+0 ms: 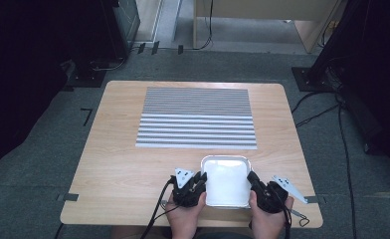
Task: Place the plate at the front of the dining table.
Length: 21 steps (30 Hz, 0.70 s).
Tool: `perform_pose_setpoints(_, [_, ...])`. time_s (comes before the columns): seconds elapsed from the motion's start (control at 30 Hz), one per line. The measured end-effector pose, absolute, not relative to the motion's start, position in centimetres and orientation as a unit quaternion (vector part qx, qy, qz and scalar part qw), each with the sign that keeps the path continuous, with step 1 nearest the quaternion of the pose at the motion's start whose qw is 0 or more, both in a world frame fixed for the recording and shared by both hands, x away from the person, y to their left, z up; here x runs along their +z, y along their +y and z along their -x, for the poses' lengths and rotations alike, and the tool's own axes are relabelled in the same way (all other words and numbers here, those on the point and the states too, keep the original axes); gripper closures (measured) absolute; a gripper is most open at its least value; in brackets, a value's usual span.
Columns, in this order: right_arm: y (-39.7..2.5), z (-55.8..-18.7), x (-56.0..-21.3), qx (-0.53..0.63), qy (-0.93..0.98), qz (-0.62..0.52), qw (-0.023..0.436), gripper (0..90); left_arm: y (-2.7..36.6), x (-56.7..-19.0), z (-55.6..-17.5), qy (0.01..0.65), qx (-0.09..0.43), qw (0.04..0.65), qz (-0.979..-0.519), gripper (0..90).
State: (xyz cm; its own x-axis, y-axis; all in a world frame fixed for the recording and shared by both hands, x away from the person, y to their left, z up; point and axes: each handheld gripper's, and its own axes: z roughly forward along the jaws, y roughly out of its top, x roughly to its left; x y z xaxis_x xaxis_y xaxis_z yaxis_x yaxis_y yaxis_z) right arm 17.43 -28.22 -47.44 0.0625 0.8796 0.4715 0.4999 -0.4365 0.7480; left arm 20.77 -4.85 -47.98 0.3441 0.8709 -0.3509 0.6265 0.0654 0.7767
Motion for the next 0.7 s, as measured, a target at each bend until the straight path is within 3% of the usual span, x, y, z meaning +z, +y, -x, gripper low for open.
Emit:
perform_pose_setpoints(0.17, [-27.3,-17.8,-47.3,0.477,0.498,-0.695,0.204,90.0,-3.7,-47.8,-21.3,0.565,0.13,0.474,-0.662,83.7])
perform_pose_setpoints(0.7, [-23.8,-20.5,-45.7,0.462,0.537,-0.666,0.236,90.0,-0.8,-47.1,-23.4,0.58,0.143,0.479,-0.643,85.7])
